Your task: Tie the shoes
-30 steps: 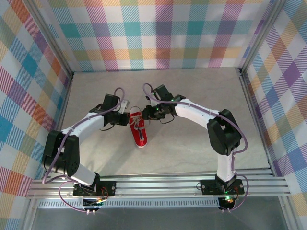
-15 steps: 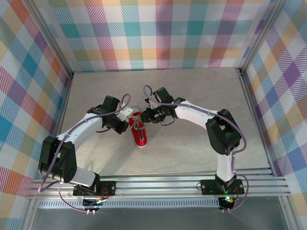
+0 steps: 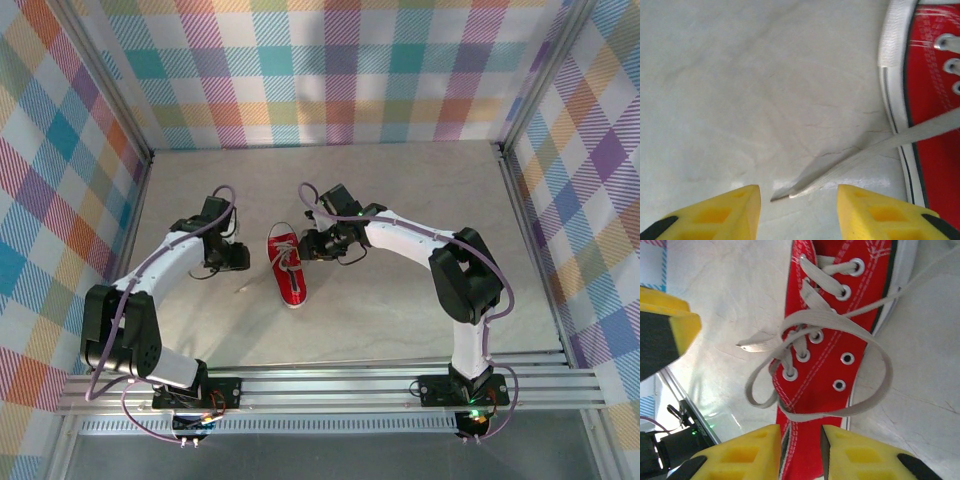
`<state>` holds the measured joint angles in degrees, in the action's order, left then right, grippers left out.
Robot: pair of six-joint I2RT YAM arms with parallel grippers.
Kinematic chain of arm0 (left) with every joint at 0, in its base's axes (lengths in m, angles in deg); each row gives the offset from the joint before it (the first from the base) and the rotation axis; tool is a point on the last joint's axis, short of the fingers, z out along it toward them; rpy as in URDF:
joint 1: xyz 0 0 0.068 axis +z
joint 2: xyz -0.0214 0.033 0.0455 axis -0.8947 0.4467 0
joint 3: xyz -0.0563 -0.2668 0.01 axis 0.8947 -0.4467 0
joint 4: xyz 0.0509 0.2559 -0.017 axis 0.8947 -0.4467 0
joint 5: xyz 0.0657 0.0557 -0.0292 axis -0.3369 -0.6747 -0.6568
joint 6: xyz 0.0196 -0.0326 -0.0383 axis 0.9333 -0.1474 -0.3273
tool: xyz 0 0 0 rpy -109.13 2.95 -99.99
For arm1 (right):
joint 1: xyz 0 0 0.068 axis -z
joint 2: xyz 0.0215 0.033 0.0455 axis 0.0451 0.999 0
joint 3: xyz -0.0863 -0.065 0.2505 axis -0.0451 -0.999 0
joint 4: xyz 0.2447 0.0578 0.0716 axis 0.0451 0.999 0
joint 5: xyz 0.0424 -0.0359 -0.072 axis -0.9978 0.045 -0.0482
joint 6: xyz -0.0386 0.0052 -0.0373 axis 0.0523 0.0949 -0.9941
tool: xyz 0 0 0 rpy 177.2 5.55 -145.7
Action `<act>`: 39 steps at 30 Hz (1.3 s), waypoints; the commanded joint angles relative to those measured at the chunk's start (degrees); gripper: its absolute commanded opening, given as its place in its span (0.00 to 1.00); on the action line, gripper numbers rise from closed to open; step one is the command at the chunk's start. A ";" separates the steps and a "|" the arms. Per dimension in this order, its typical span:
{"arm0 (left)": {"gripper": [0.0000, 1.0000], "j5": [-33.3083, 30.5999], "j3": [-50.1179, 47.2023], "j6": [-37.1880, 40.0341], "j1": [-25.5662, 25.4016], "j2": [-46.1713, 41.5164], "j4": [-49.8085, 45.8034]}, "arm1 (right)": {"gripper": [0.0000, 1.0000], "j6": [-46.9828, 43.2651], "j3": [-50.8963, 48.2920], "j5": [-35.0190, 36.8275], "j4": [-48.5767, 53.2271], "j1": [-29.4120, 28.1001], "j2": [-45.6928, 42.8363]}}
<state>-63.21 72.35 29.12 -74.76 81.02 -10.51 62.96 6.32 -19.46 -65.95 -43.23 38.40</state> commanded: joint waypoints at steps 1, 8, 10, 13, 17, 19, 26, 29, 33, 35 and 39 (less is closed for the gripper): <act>0.41 -0.75 -1.33 -19.98 0.57 -2.88 -5.60 | 0.27 -3.07 3.53 3.09 4.60 -1.24 -2.31; 0.41 -3.51 2.50 0.27 0.30 -3.04 -8.56 | 0.27 -10.78 7.10 10.29 9.58 -5.52 -1.91; 0.41 -2.50 3.06 5.95 0.22 -2.33 -9.24 | 0.27 -11.84 7.16 11.62 9.96 -6.01 -2.00; 0.41 0.84 2.91 14.32 -0.12 -1.68 -9.49 | 0.27 -13.76 5.58 13.30 8.15 -6.93 -3.13; 0.41 1.95 2.86 23.38 -0.64 -0.08 -9.37 | 0.27 -15.24 0.66 15.42 2.46 -8.11 -6.55; 0.41 1.27 3.38 24.84 -0.96 2.16 -9.89 | 0.27 -15.63 -2.67 16.61 -1.07 -8.57 -8.90; 0.40 0.06 4.52 26.56 -3.83 11.13 -9.26 | 0.29 -19.24 -12.26 20.24 -11.18 -10.46 -16.71; 0.39 -0.58 4.99 26.30 -5.03 14.13 -8.39 | 0.29 -20.97 -14.57 20.99 -13.58 -11.40 -18.66; 0.34 -1.48 4.82 25.21 -5.41 17.68 -8.08 | 0.29 -22.66 -16.68 22.13 -16.50 -12.40 -20.45; 0.30 -1.54 4.40 24.75 -5.50 18.91 -7.99 | 0.29 -23.23 -17.93 22.57 -18.36 -12.69 -21.13; 0.00 -2.46 4.00 23.85 -5.50 20.15 -8.84 | 0.36 -26.31 -20.56 20.77 -22.95 -13.25 -22.24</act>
<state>-65.95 76.66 53.12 -80.11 99.09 -18.05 40.38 -12.63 2.04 -83.15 -55.82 18.03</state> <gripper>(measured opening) 0.066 0.344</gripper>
